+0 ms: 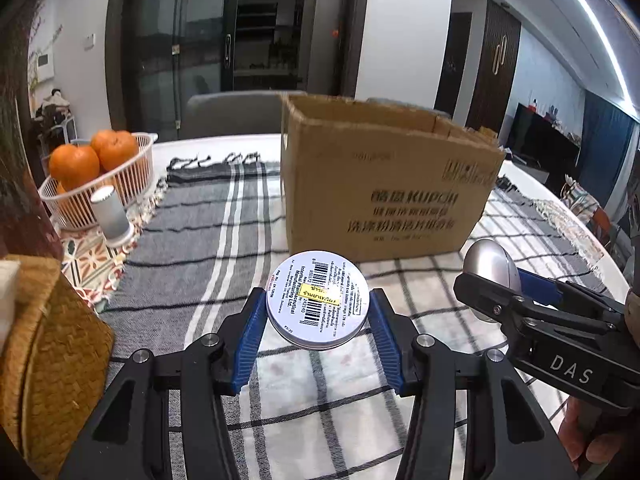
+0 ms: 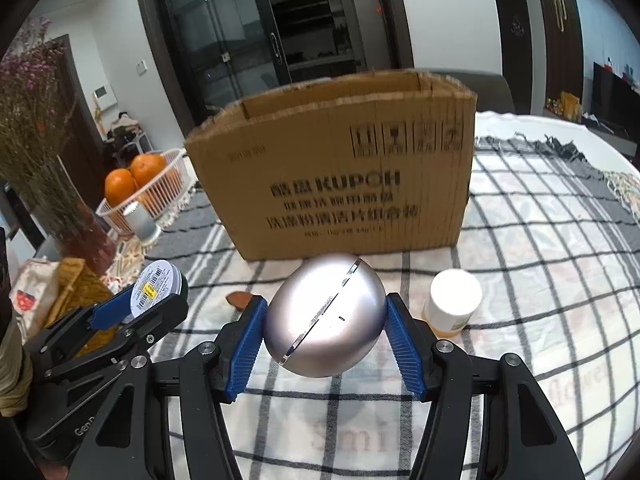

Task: Organize rigid objects
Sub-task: 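Lift and carry the tin and silver egg over the box with both tools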

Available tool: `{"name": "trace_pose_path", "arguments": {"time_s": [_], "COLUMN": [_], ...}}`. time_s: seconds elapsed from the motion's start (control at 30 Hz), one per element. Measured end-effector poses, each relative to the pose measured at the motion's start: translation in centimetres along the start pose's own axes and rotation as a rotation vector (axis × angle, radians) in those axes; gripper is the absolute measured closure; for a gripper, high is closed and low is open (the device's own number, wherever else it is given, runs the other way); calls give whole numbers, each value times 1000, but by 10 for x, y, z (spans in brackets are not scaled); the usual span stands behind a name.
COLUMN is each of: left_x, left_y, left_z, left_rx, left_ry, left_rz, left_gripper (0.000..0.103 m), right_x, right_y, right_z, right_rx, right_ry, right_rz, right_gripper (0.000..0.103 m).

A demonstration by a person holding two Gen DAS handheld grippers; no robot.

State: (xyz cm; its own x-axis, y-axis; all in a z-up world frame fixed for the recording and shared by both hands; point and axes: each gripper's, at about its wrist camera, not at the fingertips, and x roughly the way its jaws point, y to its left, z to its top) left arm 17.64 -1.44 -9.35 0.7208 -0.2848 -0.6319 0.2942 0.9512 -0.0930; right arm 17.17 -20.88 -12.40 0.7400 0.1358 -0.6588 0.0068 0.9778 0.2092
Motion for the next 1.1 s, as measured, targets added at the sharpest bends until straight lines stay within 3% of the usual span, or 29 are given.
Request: {"name": "trace_pose_path", "arguments": {"time_s": [0.63,1.1], "left_x": [-60,-77], "left_y": [-25,-38], "left_z": [40,78], "left_rx": [26,53], "left_ry": [-164,-276], "left_rz": [-11,-27], "left_gripper": [52,52], "right_x": [-74,-105], "right_y": [5,7], "right_z": [26,56], "right_rx": [-25,-35], "right_ry": [-190,-334], "right_rz": [36,50], "right_gripper": [43,42]}}
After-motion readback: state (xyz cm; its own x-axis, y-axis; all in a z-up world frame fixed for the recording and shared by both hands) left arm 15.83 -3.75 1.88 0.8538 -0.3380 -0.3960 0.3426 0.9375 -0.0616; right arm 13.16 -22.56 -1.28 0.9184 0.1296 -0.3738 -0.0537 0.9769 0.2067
